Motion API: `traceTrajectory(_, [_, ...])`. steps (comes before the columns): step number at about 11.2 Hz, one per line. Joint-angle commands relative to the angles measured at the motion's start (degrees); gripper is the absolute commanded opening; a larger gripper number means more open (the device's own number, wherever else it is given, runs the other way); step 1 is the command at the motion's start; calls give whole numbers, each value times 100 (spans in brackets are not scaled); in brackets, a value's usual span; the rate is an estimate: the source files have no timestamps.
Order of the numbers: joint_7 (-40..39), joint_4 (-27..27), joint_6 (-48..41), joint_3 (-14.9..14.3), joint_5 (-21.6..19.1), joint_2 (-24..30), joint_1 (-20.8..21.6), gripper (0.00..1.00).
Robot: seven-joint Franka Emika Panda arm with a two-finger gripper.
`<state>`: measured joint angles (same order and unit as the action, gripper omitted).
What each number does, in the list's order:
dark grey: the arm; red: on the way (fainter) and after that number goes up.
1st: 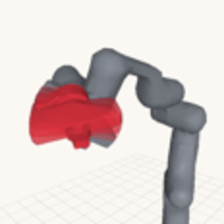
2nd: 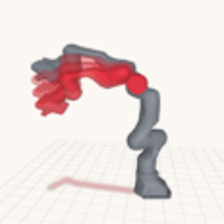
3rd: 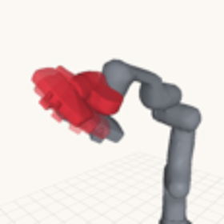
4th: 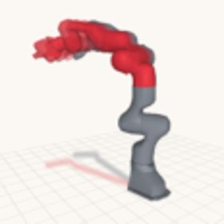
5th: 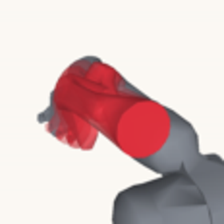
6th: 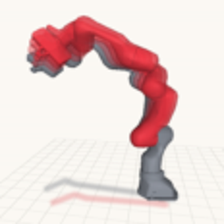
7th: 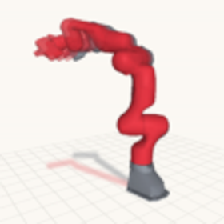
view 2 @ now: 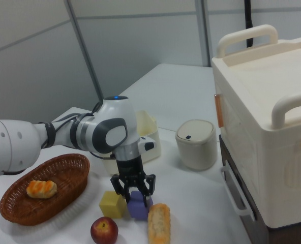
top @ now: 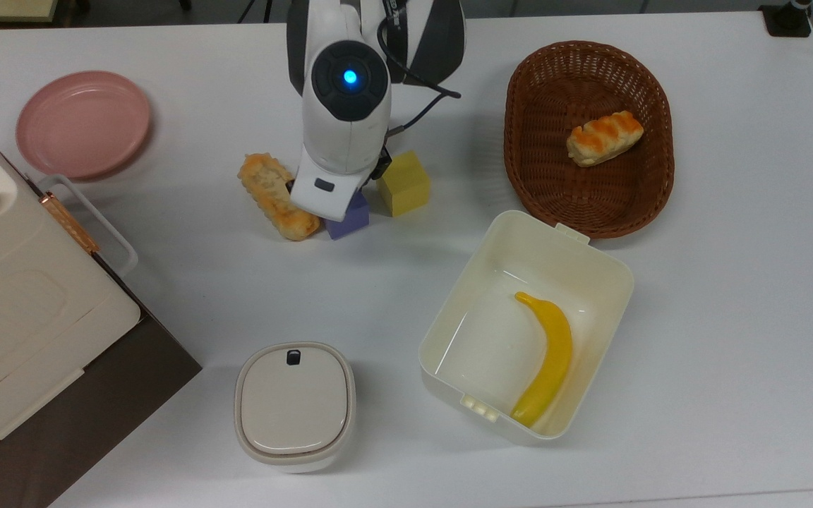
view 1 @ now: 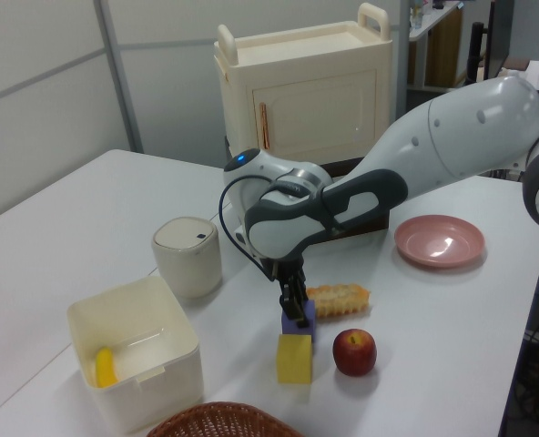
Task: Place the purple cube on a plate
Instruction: 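Carry the purple cube over to the pink plate and lower it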
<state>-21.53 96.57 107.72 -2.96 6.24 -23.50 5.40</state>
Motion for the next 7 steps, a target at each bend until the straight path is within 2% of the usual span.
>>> traceTrajectory(1, [79, 117, -550, -12, 175, 688, -451, 55])
traceTrajectory(3, [-113, 108, -577, -20, 385, 759, -959, 55])
traceTrajectory(7, [-1595, 247, -568, -20, 466, 1206, -2067, 55])
